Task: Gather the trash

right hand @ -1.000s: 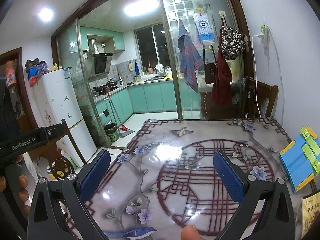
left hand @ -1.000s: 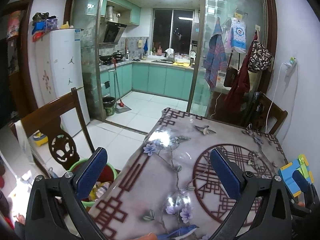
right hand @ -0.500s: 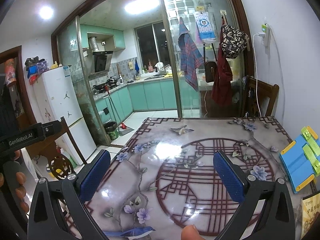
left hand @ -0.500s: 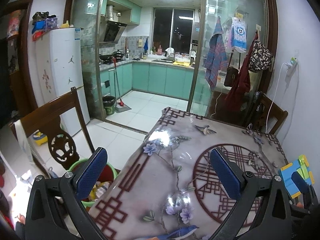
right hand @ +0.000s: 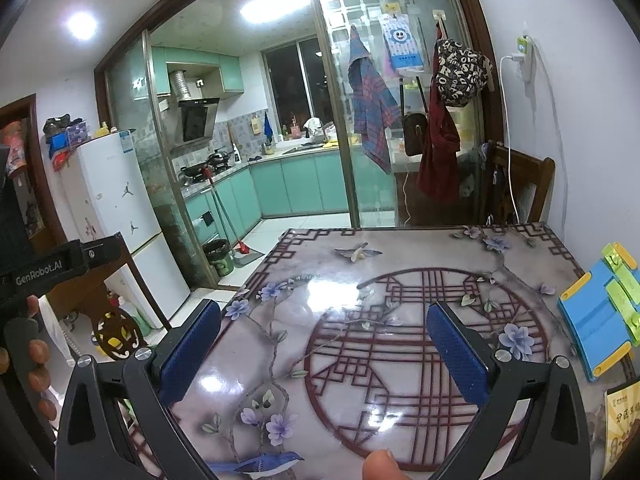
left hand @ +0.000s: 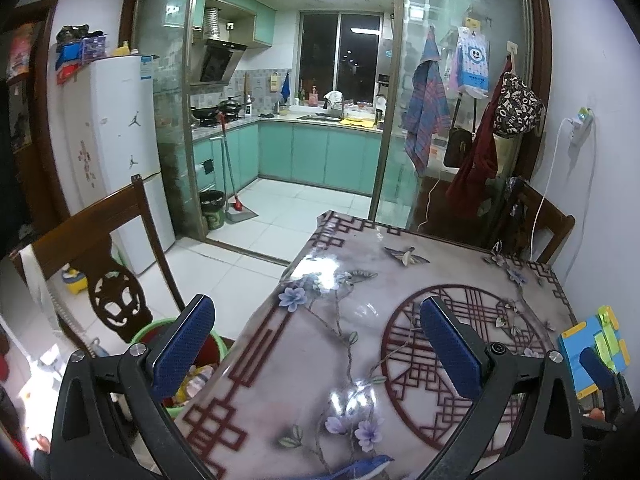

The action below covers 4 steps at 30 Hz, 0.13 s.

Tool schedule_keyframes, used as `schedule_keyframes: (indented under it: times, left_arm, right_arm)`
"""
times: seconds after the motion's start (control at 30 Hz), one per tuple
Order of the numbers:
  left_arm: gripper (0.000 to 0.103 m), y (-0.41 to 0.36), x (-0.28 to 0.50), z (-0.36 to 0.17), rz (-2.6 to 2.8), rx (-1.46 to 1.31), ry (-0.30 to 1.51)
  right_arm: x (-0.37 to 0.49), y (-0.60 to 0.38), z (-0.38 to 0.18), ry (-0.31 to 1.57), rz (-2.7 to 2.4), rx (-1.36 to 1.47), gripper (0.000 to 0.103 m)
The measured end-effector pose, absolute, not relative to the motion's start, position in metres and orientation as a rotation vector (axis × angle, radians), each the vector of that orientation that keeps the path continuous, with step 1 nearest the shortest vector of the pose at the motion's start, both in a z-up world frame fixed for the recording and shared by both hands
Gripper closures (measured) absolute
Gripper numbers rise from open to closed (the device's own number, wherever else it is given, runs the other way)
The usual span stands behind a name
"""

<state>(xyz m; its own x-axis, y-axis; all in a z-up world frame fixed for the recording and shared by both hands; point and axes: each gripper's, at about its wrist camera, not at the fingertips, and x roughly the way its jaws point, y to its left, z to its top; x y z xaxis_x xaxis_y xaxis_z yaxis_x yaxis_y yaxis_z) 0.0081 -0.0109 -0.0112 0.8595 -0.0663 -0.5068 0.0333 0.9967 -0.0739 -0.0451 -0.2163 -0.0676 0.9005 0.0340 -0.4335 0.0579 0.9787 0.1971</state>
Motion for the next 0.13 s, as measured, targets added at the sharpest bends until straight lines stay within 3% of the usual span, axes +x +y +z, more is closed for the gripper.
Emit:
schedule_keyframes:
  times: [0.13]
  left_arm:
    - [0.0,-0.0168,0.0114,-0.0122,-0.082,-0.041,0.514]
  right_arm:
    - [-0.0378,-0.2219,-0.0752,0.473,-0.007,0.224,0.0]
